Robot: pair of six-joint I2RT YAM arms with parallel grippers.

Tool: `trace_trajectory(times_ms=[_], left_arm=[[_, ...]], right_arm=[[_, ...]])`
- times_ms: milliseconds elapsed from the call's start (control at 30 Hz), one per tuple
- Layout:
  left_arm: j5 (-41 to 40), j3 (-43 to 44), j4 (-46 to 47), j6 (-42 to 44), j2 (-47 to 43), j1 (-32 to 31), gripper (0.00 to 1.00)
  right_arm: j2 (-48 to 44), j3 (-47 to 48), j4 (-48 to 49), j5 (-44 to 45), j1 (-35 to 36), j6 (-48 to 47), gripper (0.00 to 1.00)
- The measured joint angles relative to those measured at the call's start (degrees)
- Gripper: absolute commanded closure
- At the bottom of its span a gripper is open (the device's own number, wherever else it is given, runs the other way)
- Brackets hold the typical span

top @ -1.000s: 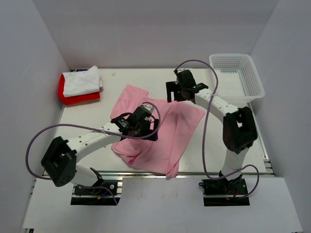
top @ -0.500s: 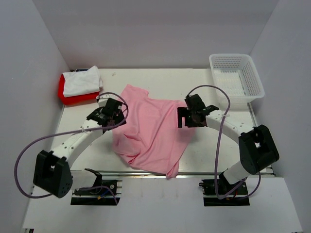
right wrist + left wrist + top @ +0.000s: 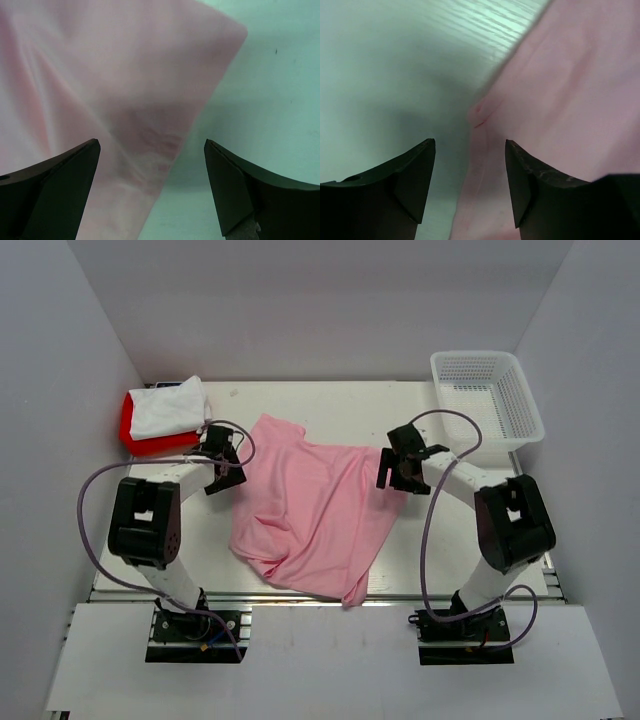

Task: Fold and stack the t-shirts
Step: Flatten out the tshirt

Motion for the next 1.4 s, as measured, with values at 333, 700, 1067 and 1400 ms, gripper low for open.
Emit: trace_trajectory(times_ms=[333,700,1067,1400], left_arm=[[4.46,7.5,2.8,2.73,8.81,0.66,1.0],[3.3,10.64,3.72,9.22,7.37,1.18,1.0],[-2.14,26.08,3.48,16.59,12.87,2.36,0.54],[2.84,41.18,-7.82,17.14,24.83,4.92,0.0]], right_arm=[[11.5,9.94,-0.2,0.57,-3.82,2.1,0.15],[16.44,17.22,-1.84,3.45,-6.69,-0.52,1.0],[23.41,38.05,-3.45,7.19,-10.36,-12.17,0.63],[24.9,44.37,-6.29,-0.79,-10.14,-19.17,0.1]])
